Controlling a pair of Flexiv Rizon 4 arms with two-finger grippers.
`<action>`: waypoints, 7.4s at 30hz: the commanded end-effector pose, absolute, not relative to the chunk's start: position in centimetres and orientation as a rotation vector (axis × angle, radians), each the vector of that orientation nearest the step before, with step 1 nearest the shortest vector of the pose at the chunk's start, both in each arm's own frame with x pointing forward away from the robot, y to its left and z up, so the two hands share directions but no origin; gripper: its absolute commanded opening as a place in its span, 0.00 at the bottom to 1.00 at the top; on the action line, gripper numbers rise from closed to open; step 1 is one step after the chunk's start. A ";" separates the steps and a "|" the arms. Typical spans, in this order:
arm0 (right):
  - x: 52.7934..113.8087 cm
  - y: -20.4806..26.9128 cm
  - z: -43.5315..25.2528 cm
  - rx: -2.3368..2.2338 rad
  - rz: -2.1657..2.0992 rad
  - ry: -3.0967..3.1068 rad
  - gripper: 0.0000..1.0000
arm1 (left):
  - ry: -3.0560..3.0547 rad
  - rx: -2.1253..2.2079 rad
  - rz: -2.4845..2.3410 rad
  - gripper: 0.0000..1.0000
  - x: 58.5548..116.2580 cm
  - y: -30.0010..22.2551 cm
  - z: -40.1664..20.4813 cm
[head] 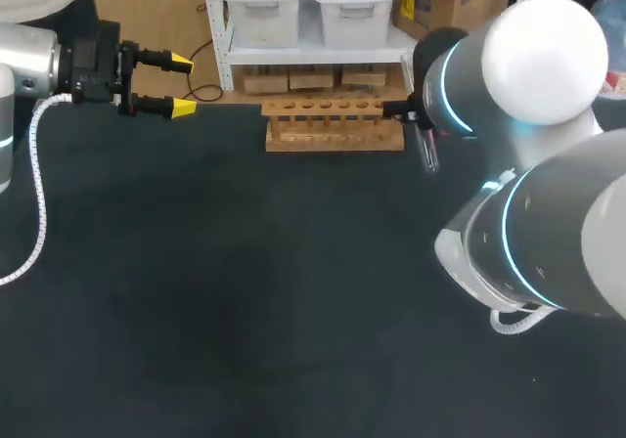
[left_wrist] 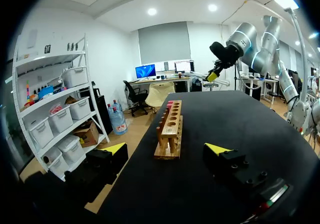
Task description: Grasp the test tube, adjust it, and insert it.
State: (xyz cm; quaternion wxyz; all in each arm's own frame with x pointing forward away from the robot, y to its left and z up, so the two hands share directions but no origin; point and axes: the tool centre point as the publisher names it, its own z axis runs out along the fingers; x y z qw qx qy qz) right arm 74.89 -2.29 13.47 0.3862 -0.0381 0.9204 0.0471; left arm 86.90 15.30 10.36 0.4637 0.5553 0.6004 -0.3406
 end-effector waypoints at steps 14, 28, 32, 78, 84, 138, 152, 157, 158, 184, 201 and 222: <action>75.3 -3.0 13.4 -0.169 0.229 2.361 0.00 | 1.473 1.366 -0.838 1.00 87.0 15.3 10.3; 75.3 -3.0 13.4 -0.169 0.229 2.361 0.00 | 1.473 1.366 -0.838 1.00 87.0 15.3 10.3; 76.1 -2.1 13.0 -0.157 0.221 2.348 0.00 | 1.473 1.366 -0.838 1.00 87.0 15.3 10.3; 82.8 4.7 5.2 0.049 0.036 2.412 0.00 | 1.473 1.366 -0.838 1.00 87.0 15.3 10.3; 82.7 4.6 4.6 0.056 0.077 2.447 0.00 | 1.473 1.366 -0.838 1.00 87.0 15.3 10.3; 77.8 2.0 11.7 0.029 0.218 2.390 0.00 | 1.473 1.366 -0.838 1.00 87.0 15.3 10.3; 76.4 -1.1 14.5 0.016 0.207 2.330 0.00 | 1.473 1.366 -0.838 1.00 87.0 15.3 10.3; 75.9 -1.3 14.6 0.019 0.212 2.329 0.00 | 1.473 1.366 -0.838 1.00 87.0 15.3 10.3; 75.8 -1.4 14.7 0.015 0.220 2.329 0.00 | 1.473 1.366 -0.838 1.00 87.0 15.3 10.3; 75.6 -1.4 14.8 -0.017 0.250 2.336 0.00 | 1.473 1.366 -0.838 1.00 87.0 15.3 10.3; 75.6 -1.4 14.8 -0.017 0.250 2.336 0.00 | 1.473 1.366 -0.838 1.00 87.0 15.3 10.3; 75.6 -1.4 14.8 -0.017 0.250 2.336 0.00 | 1.473 1.366 -0.838 1.00 87.0 15.3 10.3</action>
